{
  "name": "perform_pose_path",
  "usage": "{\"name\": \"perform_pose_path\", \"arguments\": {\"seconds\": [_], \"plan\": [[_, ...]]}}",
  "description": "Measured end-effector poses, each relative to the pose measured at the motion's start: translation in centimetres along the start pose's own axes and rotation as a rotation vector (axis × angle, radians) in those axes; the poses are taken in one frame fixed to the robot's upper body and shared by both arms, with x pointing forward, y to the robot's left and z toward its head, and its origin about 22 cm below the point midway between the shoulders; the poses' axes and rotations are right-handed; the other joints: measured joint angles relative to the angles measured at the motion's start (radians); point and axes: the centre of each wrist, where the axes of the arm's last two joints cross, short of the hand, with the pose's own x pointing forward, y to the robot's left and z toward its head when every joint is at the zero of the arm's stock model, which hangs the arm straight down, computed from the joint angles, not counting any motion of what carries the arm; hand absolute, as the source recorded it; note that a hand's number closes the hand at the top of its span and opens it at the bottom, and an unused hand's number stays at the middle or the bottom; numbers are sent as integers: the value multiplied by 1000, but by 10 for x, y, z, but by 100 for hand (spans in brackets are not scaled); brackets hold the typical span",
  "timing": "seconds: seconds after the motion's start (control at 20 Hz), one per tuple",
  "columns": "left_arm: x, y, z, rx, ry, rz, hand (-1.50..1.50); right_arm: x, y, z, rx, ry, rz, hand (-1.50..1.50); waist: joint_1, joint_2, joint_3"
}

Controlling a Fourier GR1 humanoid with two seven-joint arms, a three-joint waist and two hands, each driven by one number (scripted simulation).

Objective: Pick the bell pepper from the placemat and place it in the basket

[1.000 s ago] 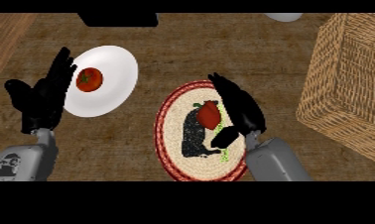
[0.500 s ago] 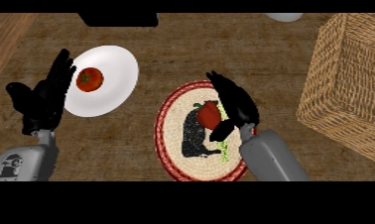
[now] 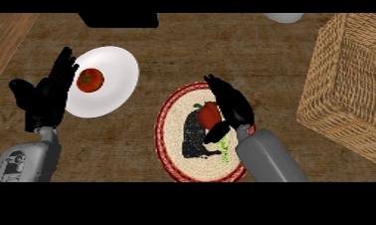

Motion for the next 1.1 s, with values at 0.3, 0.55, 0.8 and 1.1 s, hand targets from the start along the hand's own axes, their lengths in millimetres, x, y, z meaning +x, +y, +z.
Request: {"name": "perform_pose_path", "arguments": {"seconds": [0.3,0.55,0.8,1.1], "plan": [[-2,2,4,-1,1,-3,0,-6,1,-2,80,-49,71,150,-1,-8,-6],[7,4,7,-5,4,-3,0,-8,0,0,103,-82,60,150,-2,-11,-5],[6,2,5,-3,2,0,0,-16,10,4,79,-111,30,150,-3,-20,-9],[4,9,7,15,10,-6,0,-40,43,44,0,-134,-95,150,-11,-34,-5]]}}
